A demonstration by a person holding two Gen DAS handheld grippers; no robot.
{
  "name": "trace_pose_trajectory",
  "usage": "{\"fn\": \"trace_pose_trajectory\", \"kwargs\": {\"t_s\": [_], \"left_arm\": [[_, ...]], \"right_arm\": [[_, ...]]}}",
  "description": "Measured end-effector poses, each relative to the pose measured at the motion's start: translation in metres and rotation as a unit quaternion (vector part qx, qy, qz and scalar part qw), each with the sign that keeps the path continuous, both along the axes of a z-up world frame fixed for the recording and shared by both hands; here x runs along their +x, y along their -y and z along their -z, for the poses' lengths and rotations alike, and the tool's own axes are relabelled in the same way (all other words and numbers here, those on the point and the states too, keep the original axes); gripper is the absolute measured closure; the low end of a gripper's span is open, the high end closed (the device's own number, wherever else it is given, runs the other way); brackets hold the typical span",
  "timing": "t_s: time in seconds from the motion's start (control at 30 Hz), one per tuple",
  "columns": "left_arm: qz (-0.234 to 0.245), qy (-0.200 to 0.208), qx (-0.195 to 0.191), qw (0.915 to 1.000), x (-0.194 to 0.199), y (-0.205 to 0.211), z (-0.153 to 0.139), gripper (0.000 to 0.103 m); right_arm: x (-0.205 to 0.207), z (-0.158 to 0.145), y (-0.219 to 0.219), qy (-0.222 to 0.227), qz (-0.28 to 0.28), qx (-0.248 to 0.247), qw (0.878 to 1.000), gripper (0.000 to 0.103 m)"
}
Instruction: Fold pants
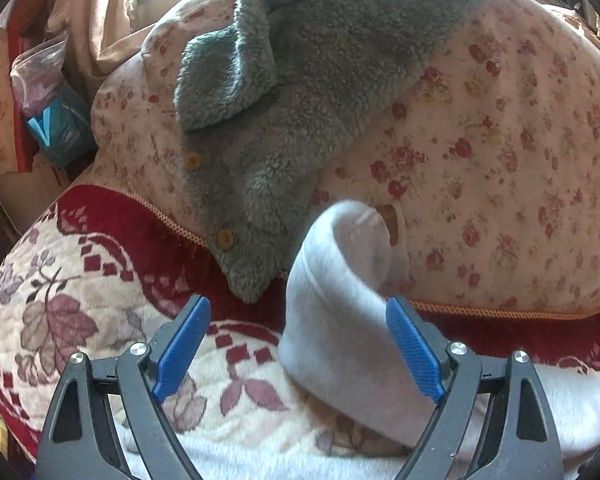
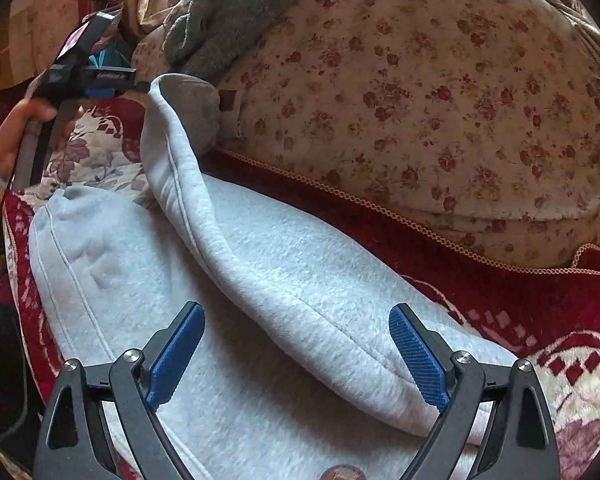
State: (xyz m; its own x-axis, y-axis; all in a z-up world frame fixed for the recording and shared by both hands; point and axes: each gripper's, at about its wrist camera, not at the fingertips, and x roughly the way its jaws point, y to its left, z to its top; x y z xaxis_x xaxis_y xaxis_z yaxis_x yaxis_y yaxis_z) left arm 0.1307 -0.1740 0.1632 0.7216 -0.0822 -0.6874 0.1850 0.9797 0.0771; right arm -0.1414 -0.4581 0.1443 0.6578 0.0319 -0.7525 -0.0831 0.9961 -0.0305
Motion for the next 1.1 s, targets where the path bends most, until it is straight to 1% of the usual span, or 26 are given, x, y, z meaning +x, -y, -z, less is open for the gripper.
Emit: {"fn": "trace_pose_trajectory", "kwargs": {"t_s": [0.13, 0.27, 0.3, 0.37, 0.43, 0.47, 0.5, 0.53, 0.57, 0.6, 0.63, 0.67, 0.7, 0.77, 0.87, 0.93, 1.0, 1.07, 1.1], "left_arm": [[0.002, -0.004, 0.023, 0.9997, 0.020, 0.018, 0.002, 0.014], [0.009, -0.012, 0.062, 0.9980, 0.039, 0.037, 0.010, 0.014], [0.011, -0.015, 0.074, 0.9971, 0.044, 0.042, 0.014, 0.014], [0.011, -0.016, 0.094, 0.9953, 0.052, 0.048, 0.020, 0.014], [0.009, -0.028, 0.107, 0.9938, 0.061, 0.052, 0.030, 0.014], [0.010, -0.034, 0.107, 0.9936, 0.064, 0.053, 0.035, 0.014], [0.013, -0.040, 0.105, 0.9935, 0.066, 0.053, 0.039, 0.015], [0.016, -0.043, 0.104, 0.9935, 0.067, 0.053, 0.043, 0.018], [0.019, -0.045, 0.097, 0.9941, 0.066, 0.052, 0.045, 0.048], [0.016, -0.048, 0.095, 0.9942, 0.066, 0.051, 0.046, 0.077], [0.012, -0.048, 0.091, 0.9947, 0.064, 0.048, 0.045, 0.078], [0.014, -0.046, 0.076, 0.9959, 0.061, 0.045, 0.042, 0.081], [0.018, -0.043, 0.064, 0.9969, 0.057, 0.041, 0.038, 0.084], [0.019, -0.038, 0.040, 0.9983, 0.049, 0.032, 0.026, 0.086], [0.022, -0.021, -0.012, 0.9995, 0.032, 0.014, -0.001, 0.087], [0.021, -0.008, -0.046, 0.9987, 0.018, -0.002, -0.019, 0.087], [0.026, 0.000, -0.081, 0.9964, 0.001, -0.019, -0.031, 0.087], [0.027, 0.008, -0.104, 0.9941, -0.020, -0.037, -0.036, 0.087], [0.026, 0.010, -0.117, 0.9927, -0.034, -0.047, -0.035, 0.087]], "right_arm": [[0.004, 0.006, 0.006, -0.011, -0.007, 0.003, 1.000, 0.007], [0.004, 0.010, 0.008, -0.018, -0.019, 0.014, 1.000, 0.007], [0.005, 0.011, 0.008, -0.019, -0.021, 0.009, 1.000, 0.007], [0.006, 0.016, 0.007, -0.022, -0.026, -0.015, 0.999, 0.007], [0.008, 0.022, 0.003, -0.025, -0.043, -0.037, 0.998, 0.008], [0.010, 0.025, 0.000, -0.026, -0.052, -0.049, 0.997, 0.014], [0.011, 0.028, -0.001, -0.025, -0.051, -0.062, 0.996, 0.035], [0.015, 0.031, -0.001, -0.025, -0.046, -0.077, 0.996, 0.047], [0.018, 0.033, 0.002, -0.027, -0.041, -0.079, 0.996, 0.056], [0.020, 0.032, 0.005, -0.026, -0.038, -0.070, 0.997, 0.063], [0.021, 0.028, 0.008, -0.019, -0.033, -0.061, 0.997, 0.068], [0.020, 0.024, 0.009, -0.011, -0.028, -0.060, 0.998, 0.076], [0.019, 0.016, 0.010, 0.004, -0.021, -0.069, 0.997, 0.080], [0.017, 0.005, 0.012, 0.023, -0.007, -0.082, 0.996, 0.083], [0.015, -0.018, 0.025, 0.048, 0.024, -0.078, 0.995, 0.084], [0.014, -0.032, 0.033, 0.062, 0.042, -0.073, 0.995, 0.084], [0.007, -0.048, 0.038, 0.075, 0.056, -0.063, 0.994, 0.084], [-0.003, -0.060, 0.035, 0.084, 0.056, -0.061, 0.993, 0.084], [-0.010, -0.066, 0.031, 0.103, 0.039, -0.069, 0.992, 0.084]]}}
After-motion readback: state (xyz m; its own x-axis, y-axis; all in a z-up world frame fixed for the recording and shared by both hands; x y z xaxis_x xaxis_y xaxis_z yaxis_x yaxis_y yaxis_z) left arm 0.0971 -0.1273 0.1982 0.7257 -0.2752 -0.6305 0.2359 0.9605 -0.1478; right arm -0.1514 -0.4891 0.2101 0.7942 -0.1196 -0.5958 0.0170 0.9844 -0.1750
